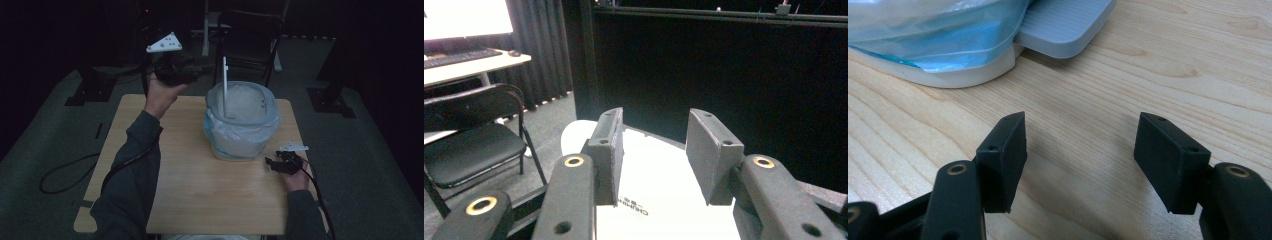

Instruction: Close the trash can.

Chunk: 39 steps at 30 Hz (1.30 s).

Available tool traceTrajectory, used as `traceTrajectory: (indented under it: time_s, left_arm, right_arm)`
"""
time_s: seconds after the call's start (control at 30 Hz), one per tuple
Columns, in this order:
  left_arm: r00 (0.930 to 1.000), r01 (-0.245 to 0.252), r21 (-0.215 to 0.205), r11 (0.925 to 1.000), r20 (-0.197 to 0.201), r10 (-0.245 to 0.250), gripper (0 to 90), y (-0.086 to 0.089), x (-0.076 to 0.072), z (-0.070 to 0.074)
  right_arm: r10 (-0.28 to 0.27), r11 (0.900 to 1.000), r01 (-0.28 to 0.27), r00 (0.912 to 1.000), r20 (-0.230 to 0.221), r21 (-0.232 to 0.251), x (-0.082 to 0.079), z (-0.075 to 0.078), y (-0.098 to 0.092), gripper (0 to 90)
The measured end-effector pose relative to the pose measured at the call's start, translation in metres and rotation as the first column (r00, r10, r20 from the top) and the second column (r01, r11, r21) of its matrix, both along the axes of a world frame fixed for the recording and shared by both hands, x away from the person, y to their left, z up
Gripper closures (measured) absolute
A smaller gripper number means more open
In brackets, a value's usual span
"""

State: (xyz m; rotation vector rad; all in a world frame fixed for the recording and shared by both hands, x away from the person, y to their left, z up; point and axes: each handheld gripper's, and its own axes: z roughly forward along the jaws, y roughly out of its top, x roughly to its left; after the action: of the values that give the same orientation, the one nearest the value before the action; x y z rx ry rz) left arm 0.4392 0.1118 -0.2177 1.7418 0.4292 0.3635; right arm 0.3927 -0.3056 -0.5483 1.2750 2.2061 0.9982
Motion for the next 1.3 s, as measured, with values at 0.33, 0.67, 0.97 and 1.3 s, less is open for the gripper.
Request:
traceTrajectory:
  time_s: [0.33,0.67,0.97,1.3]
  left_arm:
    - [0.9994,0.015,0.001,0.9999,-0.032,-0.015,58.9,-0.007,0.006,-0.013]
    - [0.9985,0.016,-0.008,0.9998,-0.052,-0.016,59.1,-0.007,0.009,-0.022]
    - [0.9966,0.033,0.001,0.9995,-0.075,-0.033,60.1,-0.017,0.012,-0.032]
    - [0.9920,0.079,0.014,0.9968,-0.100,-0.077,62.2,-0.039,0.014,-0.042]
  right_arm:
    - [0.000,1.000,0.000,1.0000,0.000,0.001,0.000,0.000,0.000,36.7]
    - [0.001,1.000,-0.001,1.0000,-0.001,0.001,0.000,0.000,0.000,36.7]
    - [0.002,1.000,-0.002,1.0000,0.000,0.000,0.000,0.000,0.000,36.7]
    - [-0.003,1.000,0.003,1.0000,0.005,0.001,-0.001,0.000,0.000,43.6]
